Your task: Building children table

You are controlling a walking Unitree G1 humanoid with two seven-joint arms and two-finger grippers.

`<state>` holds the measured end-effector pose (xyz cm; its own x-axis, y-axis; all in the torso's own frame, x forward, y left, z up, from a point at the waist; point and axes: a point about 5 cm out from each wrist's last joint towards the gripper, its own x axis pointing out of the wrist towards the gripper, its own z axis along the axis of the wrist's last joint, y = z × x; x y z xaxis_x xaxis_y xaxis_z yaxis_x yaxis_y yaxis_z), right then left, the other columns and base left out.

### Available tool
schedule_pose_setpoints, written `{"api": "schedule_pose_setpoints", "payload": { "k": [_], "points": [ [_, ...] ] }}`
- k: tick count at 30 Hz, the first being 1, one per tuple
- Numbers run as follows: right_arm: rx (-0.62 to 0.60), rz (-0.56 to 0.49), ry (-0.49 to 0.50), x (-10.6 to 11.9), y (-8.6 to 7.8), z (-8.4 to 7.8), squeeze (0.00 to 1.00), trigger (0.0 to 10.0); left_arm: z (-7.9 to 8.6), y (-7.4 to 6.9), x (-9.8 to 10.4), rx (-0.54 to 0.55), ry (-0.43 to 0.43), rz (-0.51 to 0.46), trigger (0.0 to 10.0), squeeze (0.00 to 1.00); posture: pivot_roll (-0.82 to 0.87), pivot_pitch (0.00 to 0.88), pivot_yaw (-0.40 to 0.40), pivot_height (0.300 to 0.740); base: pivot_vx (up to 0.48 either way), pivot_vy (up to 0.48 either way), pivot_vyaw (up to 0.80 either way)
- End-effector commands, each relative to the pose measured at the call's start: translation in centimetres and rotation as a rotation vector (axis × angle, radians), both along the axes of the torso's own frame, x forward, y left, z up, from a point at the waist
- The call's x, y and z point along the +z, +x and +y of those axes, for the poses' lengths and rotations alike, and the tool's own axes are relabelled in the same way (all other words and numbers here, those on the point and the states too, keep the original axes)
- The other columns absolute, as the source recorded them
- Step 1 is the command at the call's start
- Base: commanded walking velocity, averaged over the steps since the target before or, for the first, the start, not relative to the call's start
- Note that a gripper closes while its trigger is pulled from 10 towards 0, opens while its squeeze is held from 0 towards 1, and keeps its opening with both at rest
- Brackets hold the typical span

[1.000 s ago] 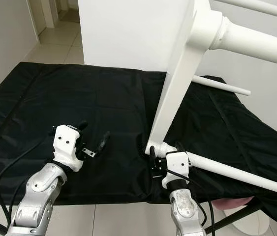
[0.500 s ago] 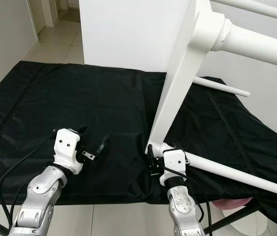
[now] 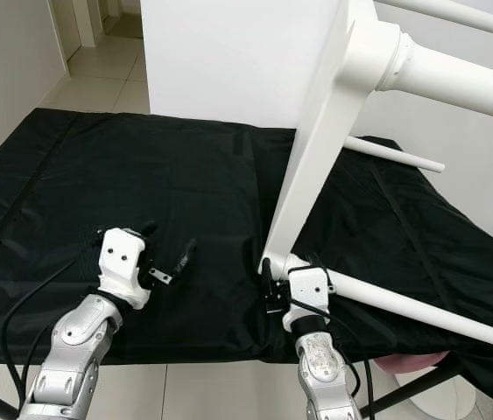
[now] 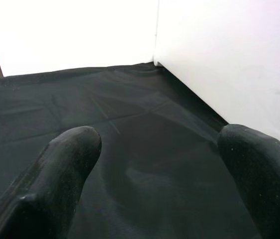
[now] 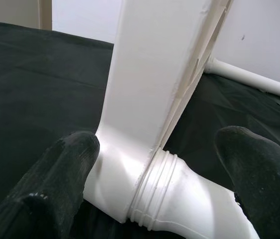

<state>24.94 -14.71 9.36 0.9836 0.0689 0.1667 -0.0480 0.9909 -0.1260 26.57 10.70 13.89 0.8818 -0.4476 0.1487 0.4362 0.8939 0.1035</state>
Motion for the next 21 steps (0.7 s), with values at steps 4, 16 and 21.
{"api": "schedule_pose_setpoints", "payload": {
  "k": [4,16,21],
  "points": [
    [-0.027,-0.003,-0.006,0.0,0.1,-0.3,0.00,10.0,0.1,0.1,0.0,0.081,-0.029,0.014,10.0,0.00,0.00,0.000,-0.087,0.740,0.000,0.000,0.00],
    [-0.004,-0.014,0.051,0.5,1.1,0.4,0.00,10.0,0.1,0.1,0.7,0.086,-0.020,-0.017,10.0,0.00,0.01,0.000,-0.097,0.740,0.000,0.000,0.00],
    [0.018,-0.011,0.078,0.7,1.5,0.8,0.00,10.0,0.0,0.2,1.0,0.088,-0.021,-0.026,10.0,0.00,0.02,0.000,-0.098,0.740,0.000,0.000,0.00]
  ]
}}
